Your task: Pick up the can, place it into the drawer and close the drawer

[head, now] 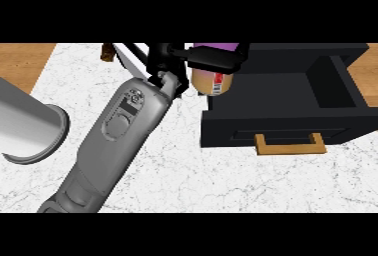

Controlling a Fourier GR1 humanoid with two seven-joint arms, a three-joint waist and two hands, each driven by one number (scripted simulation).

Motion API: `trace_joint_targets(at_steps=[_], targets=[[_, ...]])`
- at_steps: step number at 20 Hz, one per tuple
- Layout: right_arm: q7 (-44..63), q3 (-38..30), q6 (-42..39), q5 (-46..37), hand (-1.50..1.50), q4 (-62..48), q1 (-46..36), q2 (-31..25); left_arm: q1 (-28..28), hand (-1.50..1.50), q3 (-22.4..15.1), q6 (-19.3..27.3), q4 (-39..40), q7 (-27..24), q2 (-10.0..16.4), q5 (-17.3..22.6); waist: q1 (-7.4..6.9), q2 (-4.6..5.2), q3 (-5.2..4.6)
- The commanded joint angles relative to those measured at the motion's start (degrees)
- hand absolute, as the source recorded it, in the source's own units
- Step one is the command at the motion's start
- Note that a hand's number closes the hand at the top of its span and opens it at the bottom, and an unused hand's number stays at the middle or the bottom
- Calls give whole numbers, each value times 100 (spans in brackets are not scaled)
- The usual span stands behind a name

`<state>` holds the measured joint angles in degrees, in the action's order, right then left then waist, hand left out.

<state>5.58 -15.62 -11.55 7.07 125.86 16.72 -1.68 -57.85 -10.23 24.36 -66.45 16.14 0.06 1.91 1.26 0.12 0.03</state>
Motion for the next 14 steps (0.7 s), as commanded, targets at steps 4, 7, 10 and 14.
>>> trace_joint_targets(at_steps=[4,7,10,14], targets=[[86,172,36,-247,-150,-41,-76,84,-1321,150,385,39,1238,-52,11,233,-15,8,-1],[38,-238,-46,144,-150,-298,-330,-156,-1428,150,-476,736,1532,-108,-5,647,35,8,2],[256,158,-20,-127,-150,235,-36,48,-2028,150,-270,662,2297,-245,-6,851,131,27,1],[200,-15,-52,-34,-150,-62,-308,-110,-2316,150,-566,842,2874,-565,-6,1185,193,48,5]])
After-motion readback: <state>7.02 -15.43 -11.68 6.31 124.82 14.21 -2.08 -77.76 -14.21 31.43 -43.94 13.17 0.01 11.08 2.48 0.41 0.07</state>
